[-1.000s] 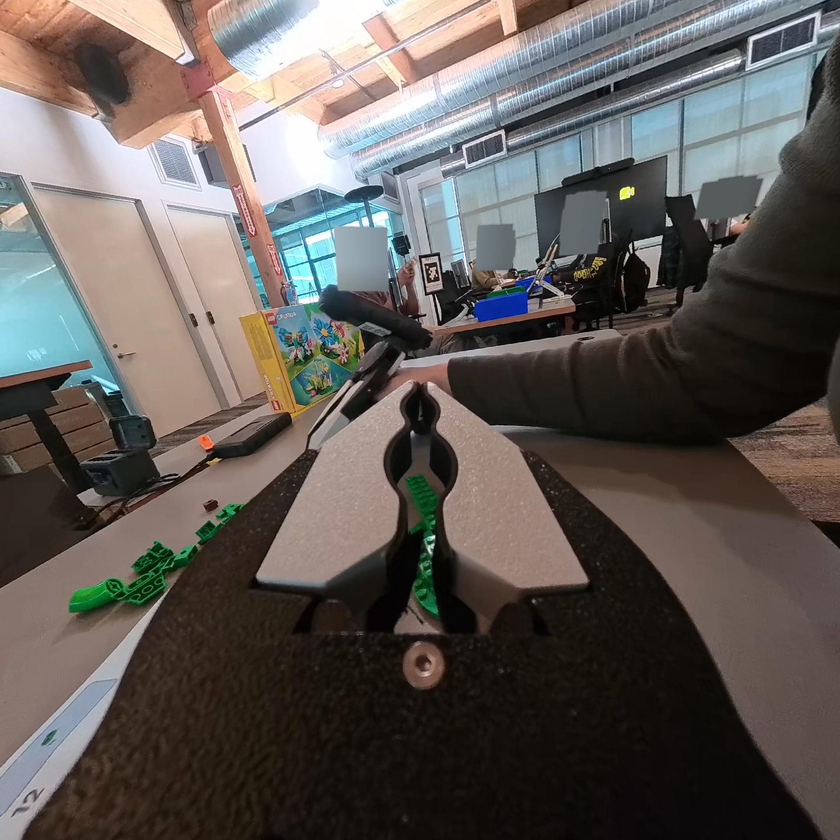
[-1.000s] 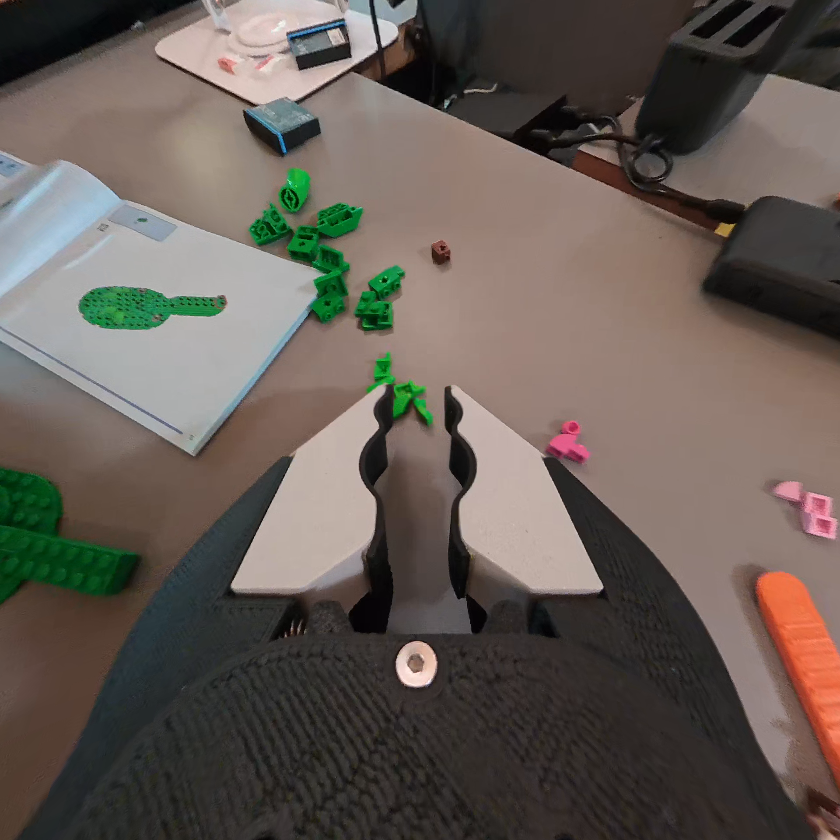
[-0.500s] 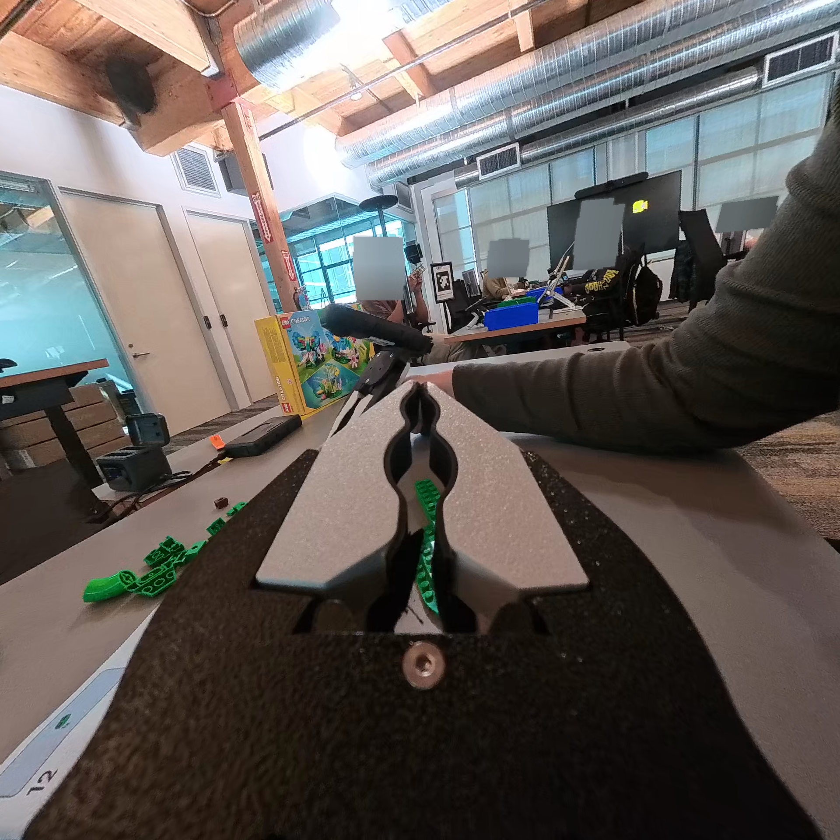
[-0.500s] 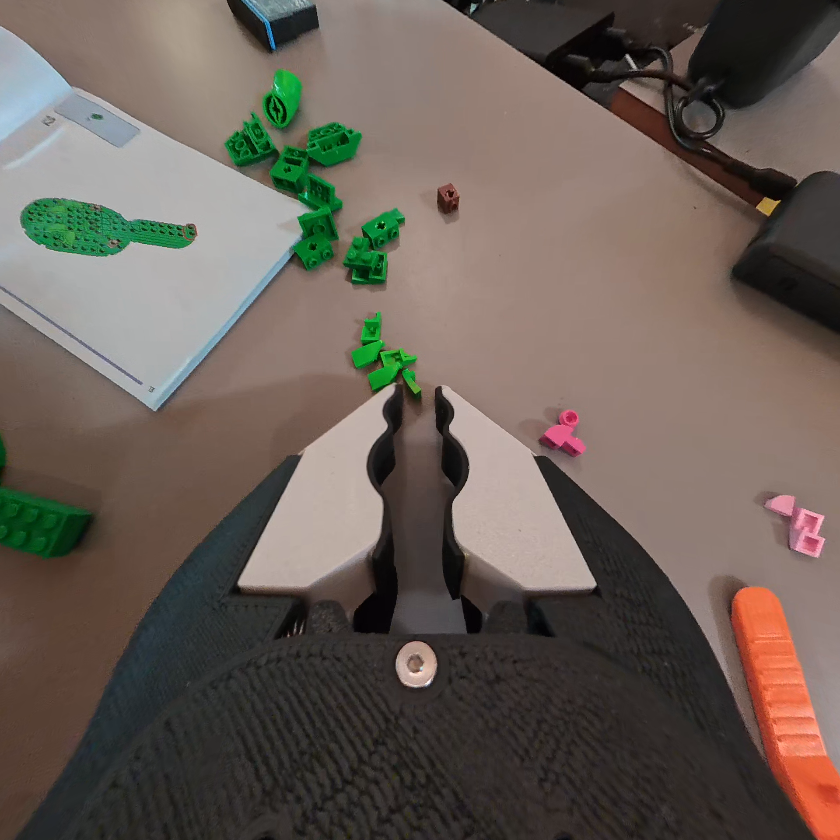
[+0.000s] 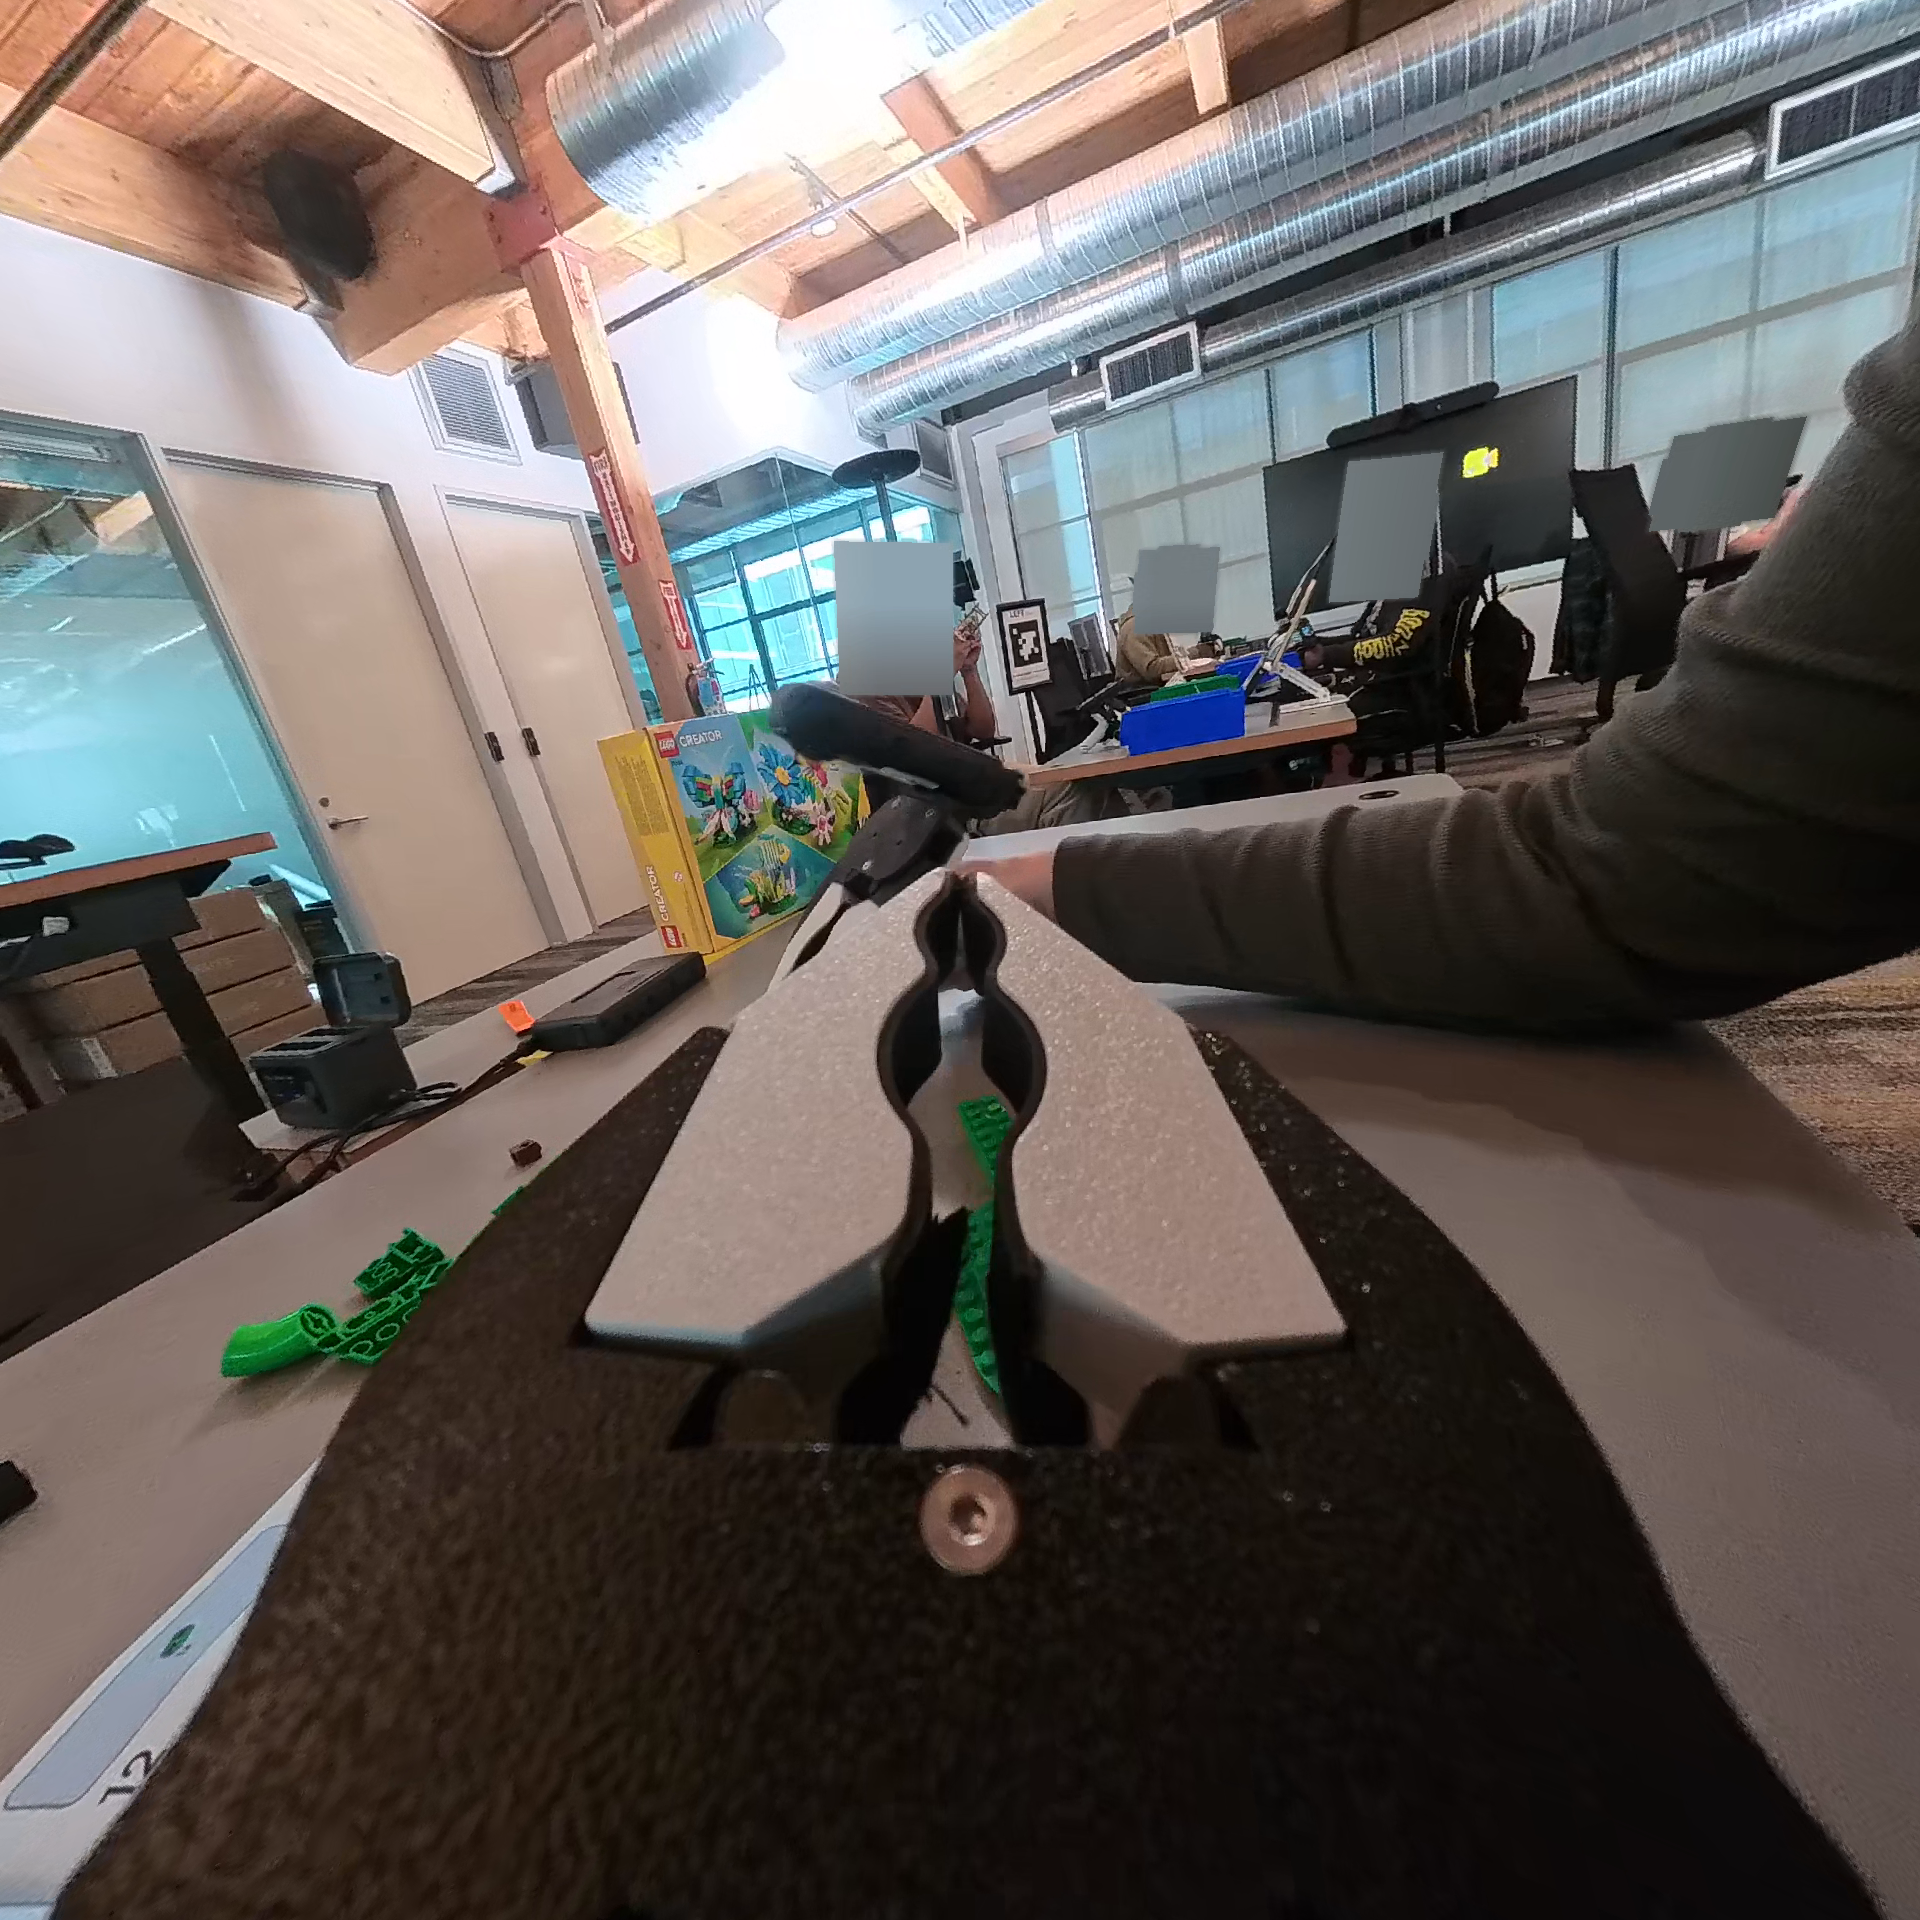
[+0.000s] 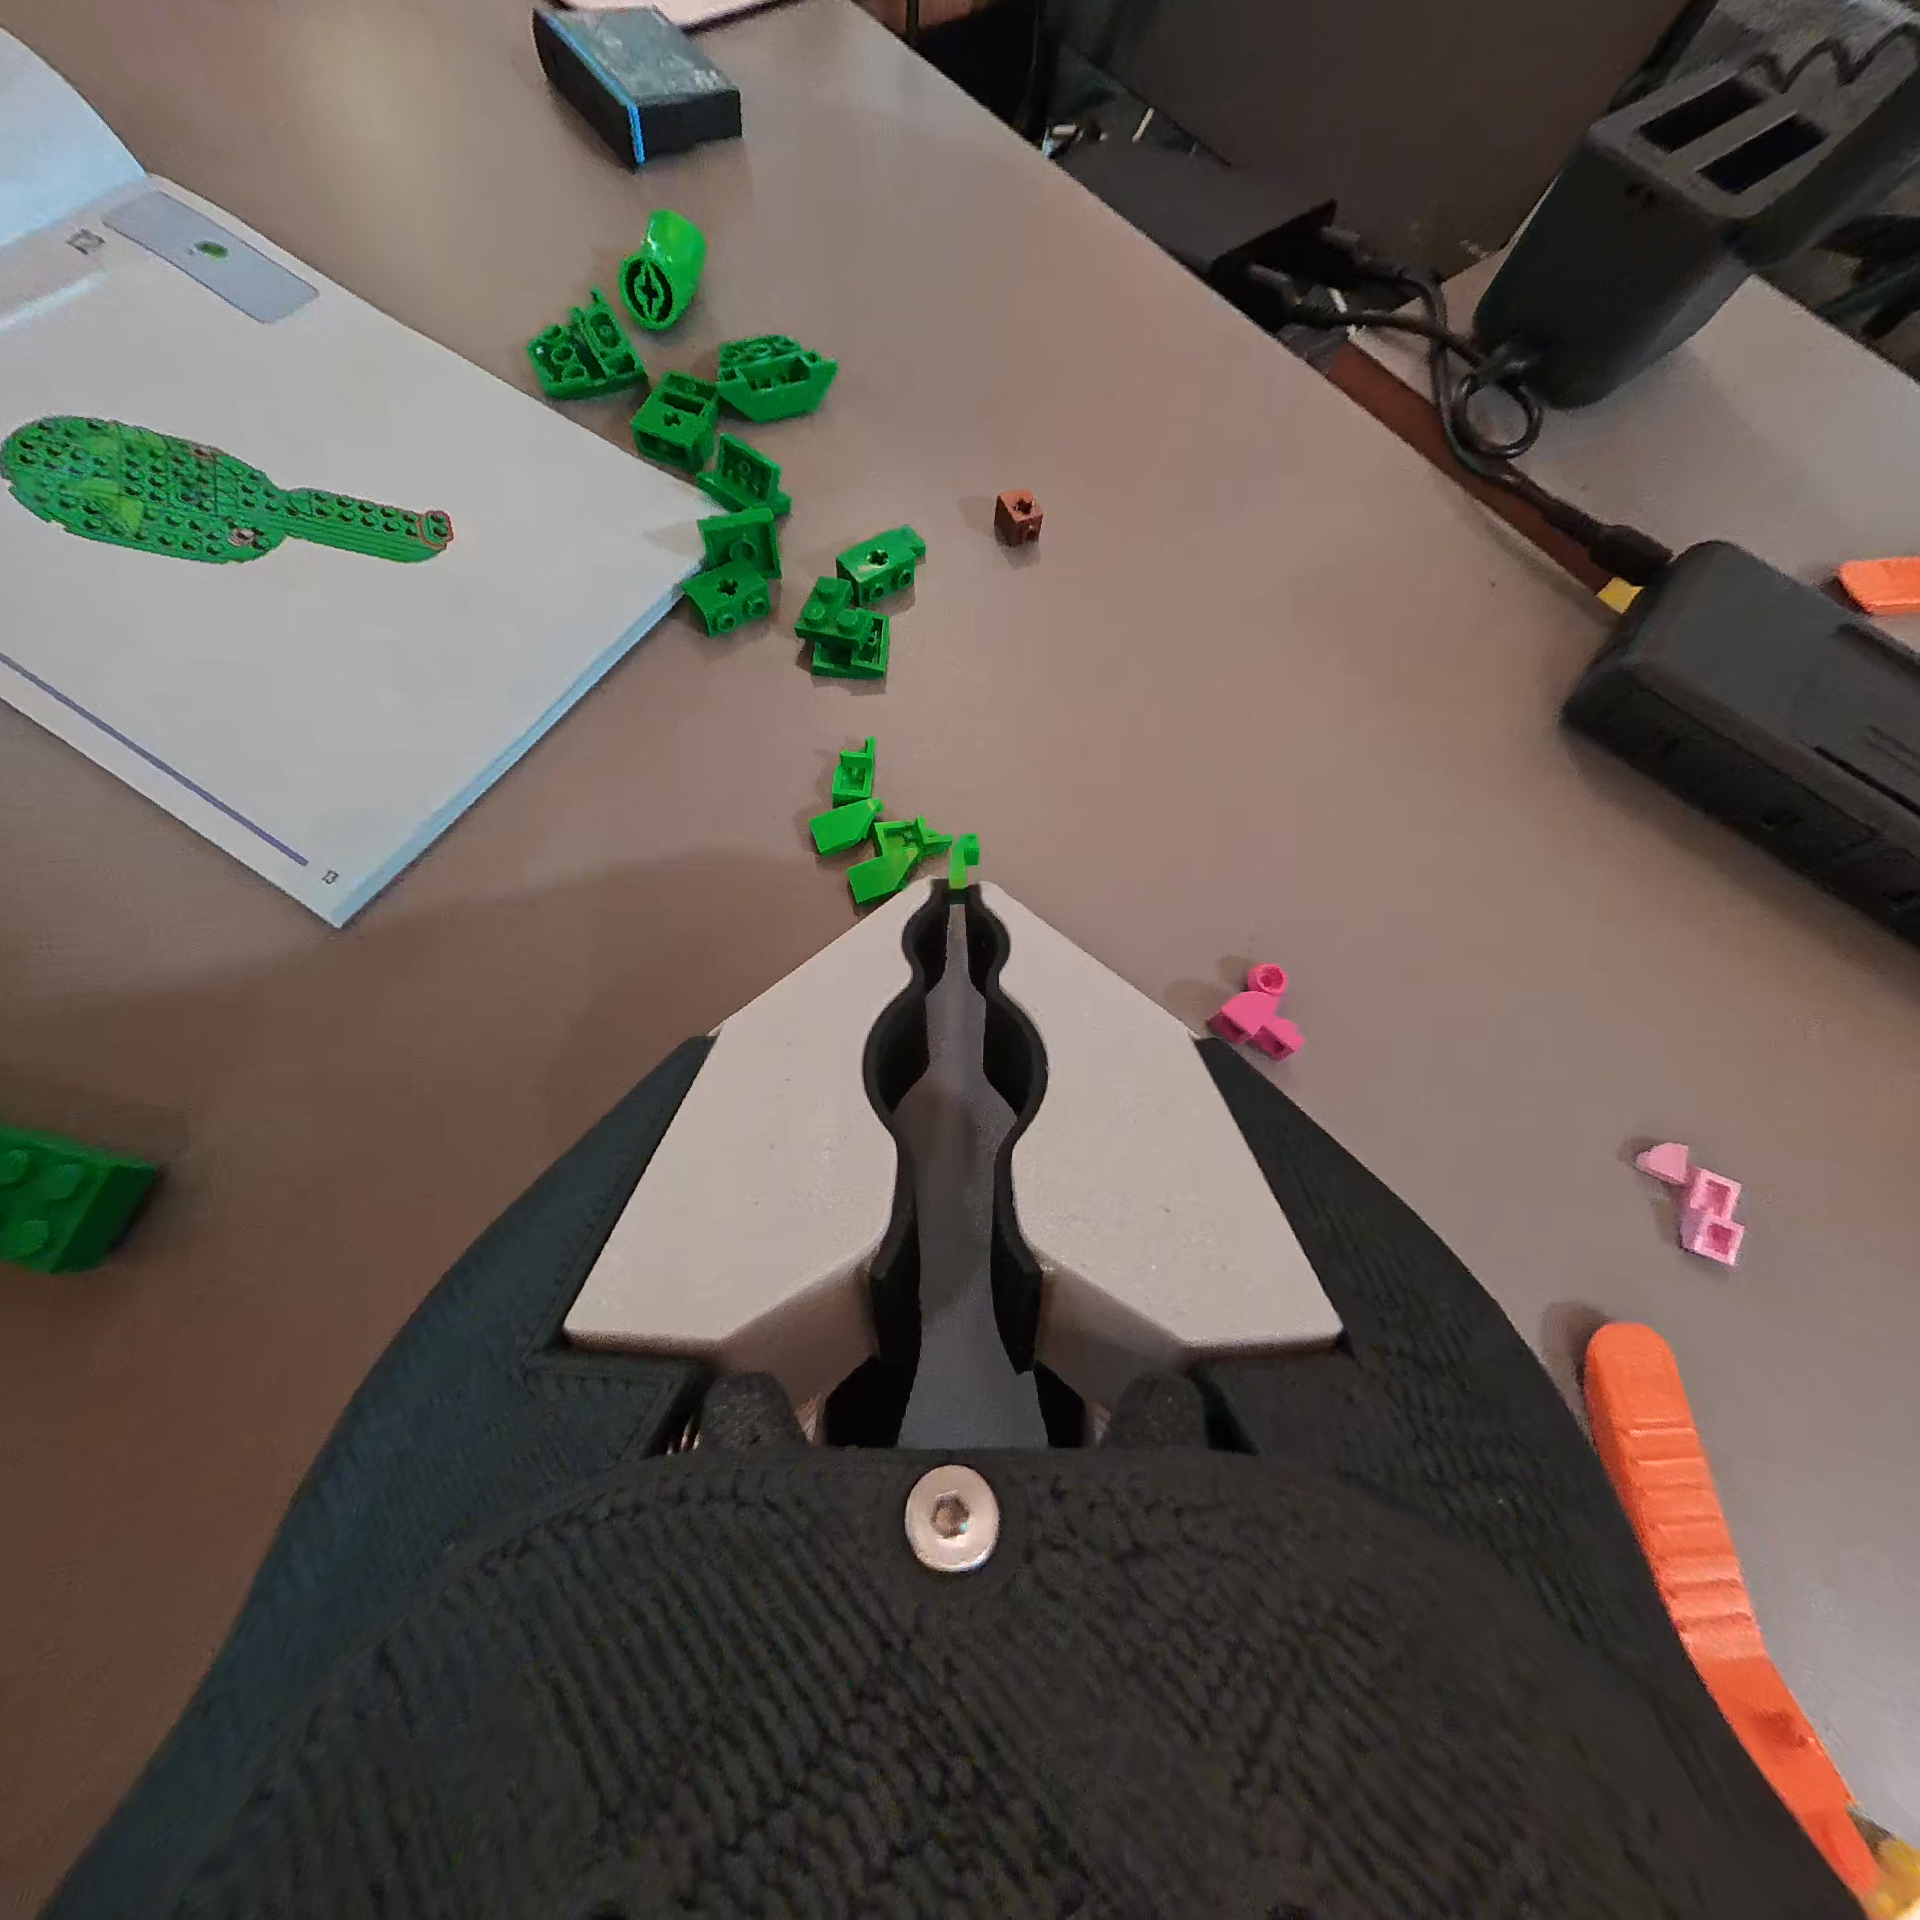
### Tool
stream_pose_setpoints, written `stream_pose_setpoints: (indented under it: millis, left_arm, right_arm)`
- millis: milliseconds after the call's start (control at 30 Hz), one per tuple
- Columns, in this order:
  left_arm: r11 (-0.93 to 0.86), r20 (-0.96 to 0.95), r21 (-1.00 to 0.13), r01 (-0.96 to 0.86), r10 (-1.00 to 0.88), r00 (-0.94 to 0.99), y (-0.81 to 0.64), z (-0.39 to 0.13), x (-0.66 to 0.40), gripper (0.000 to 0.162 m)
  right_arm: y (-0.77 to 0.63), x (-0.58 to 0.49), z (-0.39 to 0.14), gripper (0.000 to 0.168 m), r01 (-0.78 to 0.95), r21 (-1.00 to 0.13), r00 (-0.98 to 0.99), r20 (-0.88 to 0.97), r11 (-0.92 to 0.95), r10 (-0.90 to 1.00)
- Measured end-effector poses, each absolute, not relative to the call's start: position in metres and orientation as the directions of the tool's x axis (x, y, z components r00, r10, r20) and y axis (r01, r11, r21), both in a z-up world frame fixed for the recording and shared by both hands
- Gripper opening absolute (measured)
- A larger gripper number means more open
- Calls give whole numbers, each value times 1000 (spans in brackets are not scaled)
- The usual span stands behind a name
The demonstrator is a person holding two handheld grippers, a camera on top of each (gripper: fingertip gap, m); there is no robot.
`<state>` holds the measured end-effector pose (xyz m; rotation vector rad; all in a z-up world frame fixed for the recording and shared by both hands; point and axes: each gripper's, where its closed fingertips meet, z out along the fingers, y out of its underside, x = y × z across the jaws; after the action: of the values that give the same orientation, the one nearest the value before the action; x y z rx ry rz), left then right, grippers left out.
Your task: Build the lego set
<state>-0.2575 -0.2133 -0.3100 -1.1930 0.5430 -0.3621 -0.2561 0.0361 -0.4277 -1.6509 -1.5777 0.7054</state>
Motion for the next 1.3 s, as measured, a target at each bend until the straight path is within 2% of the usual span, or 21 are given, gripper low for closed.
stream_pose_setpoints:
  millis: [33,267,367,600,733,833,933,1000,1067,1167,1300]
  left_arm:
    - [336,-207,-942,-18,-537,818,-213,-310,-257,0]
    - [346,-219,-938,-28,-526,822,-214,-309,-259,0]
    - [353,-238,-934,-49,-515,823,-214,-309,-260,0]
    - [391,-280,-916,-87,-471,836,-217,-306,-267,0]
    - [391,-263,-916,-93,-408,875,-212,-303,-280,0]
    - [350,-294,-919,-181,-306,906,-201,-307,-293,20]
    - [279,-402,-902,-330,-261,878,-189,-321,-297,48]
    - [267,-528,-842,-469,-230,817,-185,-329,-297,54]
    - [299,-616,-783,-546,-247,748,-186,-335,-290,50]
    - [345,-665,-746,-569,-364,652,-194,-351,-266,40]
    - [334,-708,-705,-625,-363,605,-195,-359,-260,33]
  right_arm:
    - [36,-255,-426,2,578,-816,101,103,27,990]
    - [42,-245,-409,1,506,-861,217,191,57,957]
    - [29,-241,-402,1,467,-884,251,161,26,955]
    - [-40,-267,-366,1,379,-925,122,60,9,991]
    - [-89,-287,-361,2,397,-915,-53,-98,-70,994]
    - [-124,-287,-367,1,470,-871,-184,-256,-144,949]
    - [-148,-280,-368,2,535,-820,-274,-398,-205,875]
    - [-165,-272,-369,2,585,-775,-330,-498,-239,802]
    - [-175,-266,-373,2,624,-741,-362,-555,-247,749]
    - [-191,-261,-369,1,653,-710,-419,-628,-262,656]
    - [-206,-255,-365,1,672,-691,-472,-678,-267,563]
